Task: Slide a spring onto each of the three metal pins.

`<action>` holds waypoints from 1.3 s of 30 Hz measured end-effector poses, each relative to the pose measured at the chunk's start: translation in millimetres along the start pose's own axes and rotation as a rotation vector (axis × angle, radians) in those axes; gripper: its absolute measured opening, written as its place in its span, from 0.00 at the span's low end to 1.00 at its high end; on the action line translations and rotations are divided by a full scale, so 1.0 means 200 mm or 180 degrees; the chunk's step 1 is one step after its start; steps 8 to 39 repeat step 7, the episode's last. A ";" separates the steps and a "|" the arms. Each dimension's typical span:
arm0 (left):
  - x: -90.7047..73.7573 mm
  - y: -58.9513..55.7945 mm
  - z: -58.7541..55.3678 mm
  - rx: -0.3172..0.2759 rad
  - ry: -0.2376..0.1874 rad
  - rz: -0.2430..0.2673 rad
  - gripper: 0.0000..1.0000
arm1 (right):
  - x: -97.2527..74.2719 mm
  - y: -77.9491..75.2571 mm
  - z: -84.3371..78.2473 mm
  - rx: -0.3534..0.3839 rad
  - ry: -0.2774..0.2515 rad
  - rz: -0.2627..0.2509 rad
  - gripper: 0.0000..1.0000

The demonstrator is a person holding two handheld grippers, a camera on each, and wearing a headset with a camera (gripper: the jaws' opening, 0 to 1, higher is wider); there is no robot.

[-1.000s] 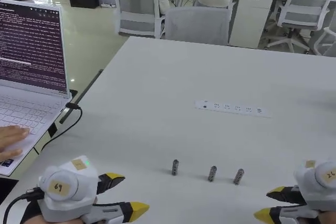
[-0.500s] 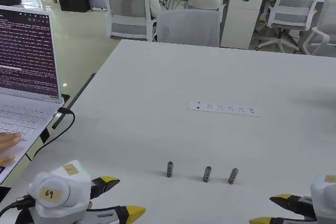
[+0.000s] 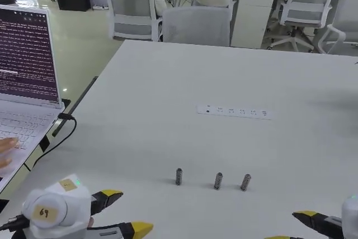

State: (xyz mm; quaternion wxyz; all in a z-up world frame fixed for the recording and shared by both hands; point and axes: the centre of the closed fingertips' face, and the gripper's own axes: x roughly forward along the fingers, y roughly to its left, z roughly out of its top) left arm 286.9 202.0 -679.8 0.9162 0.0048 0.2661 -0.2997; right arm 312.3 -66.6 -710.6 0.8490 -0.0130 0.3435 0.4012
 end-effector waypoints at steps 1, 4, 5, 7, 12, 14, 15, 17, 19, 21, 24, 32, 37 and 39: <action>0.00 -0.01 0.00 -0.0002 0.0007 -0.0005 0.55 | 0.00 0.00 0.00 0.0016 -0.0001 -0.0005 0.67; 0.00 -0.01 -0.01 -0.0005 0.0015 -0.0012 0.55 | 0.00 0.01 -0.01 0.0042 -0.0017 -0.0018 0.69; 0.00 -0.01 -0.01 -0.0005 0.0018 -0.0018 0.55 | -0.01 0.01 -0.01 0.0052 -0.0022 -0.0018 0.69; 0.01 -0.02 -0.02 -0.0004 0.0022 -0.0021 0.56 | -0.01 0.02 -0.01 0.0054 -0.0023 -0.0023 0.70; 0.01 -0.02 -0.02 -0.0004 0.0022 -0.0021 0.56 | -0.01 0.02 -0.01 0.0054 -0.0023 -0.0023 0.70; 0.01 -0.02 -0.02 -0.0004 0.0022 -0.0021 0.56 | -0.01 0.02 -0.01 0.0054 -0.0023 -0.0023 0.70; 0.01 -0.02 -0.02 -0.0004 0.0022 -0.0021 0.56 | -0.01 0.02 -0.01 0.0054 -0.0023 -0.0023 0.70; 0.01 -0.02 -0.02 -0.0004 0.0022 -0.0021 0.56 | -0.01 0.02 -0.01 0.0054 -0.0023 -0.0023 0.70; 0.01 -0.02 -0.02 -0.0004 0.0022 -0.0021 0.56 | -0.01 0.02 -0.01 0.0054 -0.0023 -0.0023 0.70; 0.01 -0.02 -0.02 -0.0004 0.0022 -0.0021 0.56 | -0.01 0.02 -0.01 0.0054 -0.0023 -0.0023 0.70; 0.01 -0.02 -0.02 -0.0004 0.0022 -0.0021 0.56 | -0.01 0.02 -0.01 0.0054 -0.0023 -0.0023 0.70; 0.01 -0.02 -0.02 -0.0004 0.0022 -0.0021 0.56 | -0.01 0.02 -0.01 0.0054 -0.0023 -0.0023 0.70; 0.01 -0.02 -0.02 -0.0004 0.0022 -0.0021 0.56 | -0.01 0.02 -0.01 0.0054 -0.0023 -0.0023 0.70; 0.01 -0.02 -0.02 -0.0004 0.0022 -0.0021 0.56 | -0.01 0.02 -0.01 0.0054 -0.0023 -0.0023 0.70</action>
